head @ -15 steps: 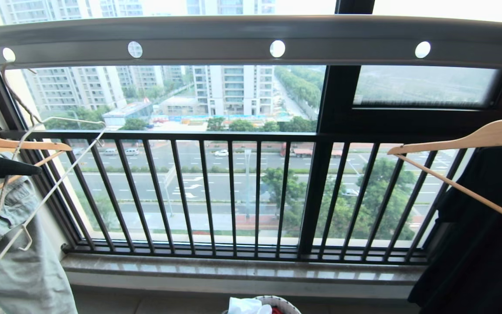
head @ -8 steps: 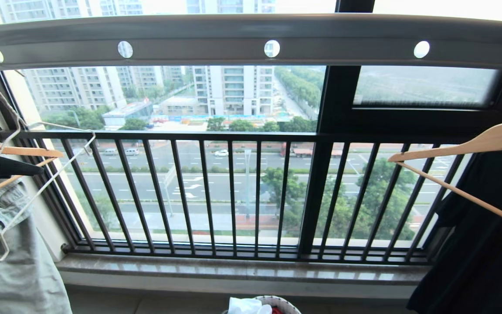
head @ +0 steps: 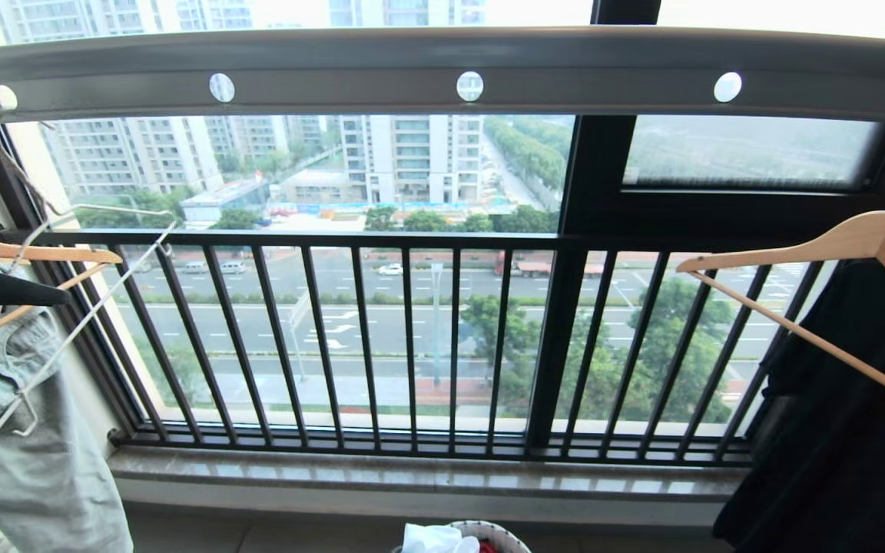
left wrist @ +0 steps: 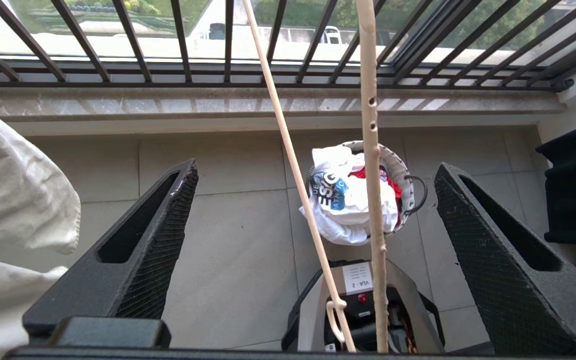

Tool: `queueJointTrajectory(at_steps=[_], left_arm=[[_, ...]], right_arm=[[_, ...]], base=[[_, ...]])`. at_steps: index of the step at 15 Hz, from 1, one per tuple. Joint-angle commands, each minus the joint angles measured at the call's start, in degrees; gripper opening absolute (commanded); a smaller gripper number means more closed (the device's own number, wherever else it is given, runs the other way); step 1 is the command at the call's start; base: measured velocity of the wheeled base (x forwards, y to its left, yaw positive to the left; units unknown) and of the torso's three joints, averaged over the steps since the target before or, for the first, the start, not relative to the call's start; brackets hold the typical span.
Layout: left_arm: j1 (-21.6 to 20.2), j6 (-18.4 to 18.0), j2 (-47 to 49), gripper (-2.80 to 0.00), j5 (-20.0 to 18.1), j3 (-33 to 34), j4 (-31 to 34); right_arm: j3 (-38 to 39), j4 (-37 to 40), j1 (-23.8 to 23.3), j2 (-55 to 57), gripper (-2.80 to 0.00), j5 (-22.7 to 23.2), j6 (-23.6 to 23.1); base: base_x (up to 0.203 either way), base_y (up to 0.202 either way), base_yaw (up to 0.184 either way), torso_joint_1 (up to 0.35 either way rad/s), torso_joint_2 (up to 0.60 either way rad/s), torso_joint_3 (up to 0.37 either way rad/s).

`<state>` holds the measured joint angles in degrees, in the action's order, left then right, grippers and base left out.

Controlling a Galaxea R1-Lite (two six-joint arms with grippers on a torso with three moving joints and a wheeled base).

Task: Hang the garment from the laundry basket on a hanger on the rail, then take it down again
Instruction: Pick up the clothes rack on the clothesline

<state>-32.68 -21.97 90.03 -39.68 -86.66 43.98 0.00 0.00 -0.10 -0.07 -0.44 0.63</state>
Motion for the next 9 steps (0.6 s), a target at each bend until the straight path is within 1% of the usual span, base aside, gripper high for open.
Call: queueJointTrajectory(at_steps=[1,3,4,6,7,9], left_arm=[[0.0,0.0,0.2,0.0,-0.2,0.0,0.2],[0.1,0.3,0.3,0.0,0.0,-0.1,0.2],[0.1,0.3,0.4,0.0,0.8,-0.3,0.2],[1.3,1.1,0.5,0.0,5.1,-0.6,0.0],[1.7,2.7,0.5,0.0,6.2,-0.2,-2.2],[2.2,6.5,0.2,0.0,6.7,0.2,-5.5]], right_arm=[[0.0,0.0,0.0,0.1,-2.8,0.0,0.0],[0.0,0.0,0.0,0.1,-2.8,0.0,0.0],[0.0,0.0,-0.1,0.1,-2.8,0.0,0.0],[0.0,0.0,0.0,0.1,-2.8,0.0,0.0],[0.0,0.0,0.0,0.1,-2.8,0.0,0.0],[0.0,0.0,0.0,0.1,-2.8,0.0,0.0]], base=[[0.0,0.0,0.0,0.0,0.0,0.0],[0.0,0.0,0.0,0.0,0.0,0.0],[0.0,0.0,0.0,0.0,0.0,0.0],[0.0,0.0,0.0,0.0,0.0,0.0],[0.0,0.0,0.0,0.0,0.0,0.0],[0.0,0.0,0.0,0.0,0.0,0.0]])
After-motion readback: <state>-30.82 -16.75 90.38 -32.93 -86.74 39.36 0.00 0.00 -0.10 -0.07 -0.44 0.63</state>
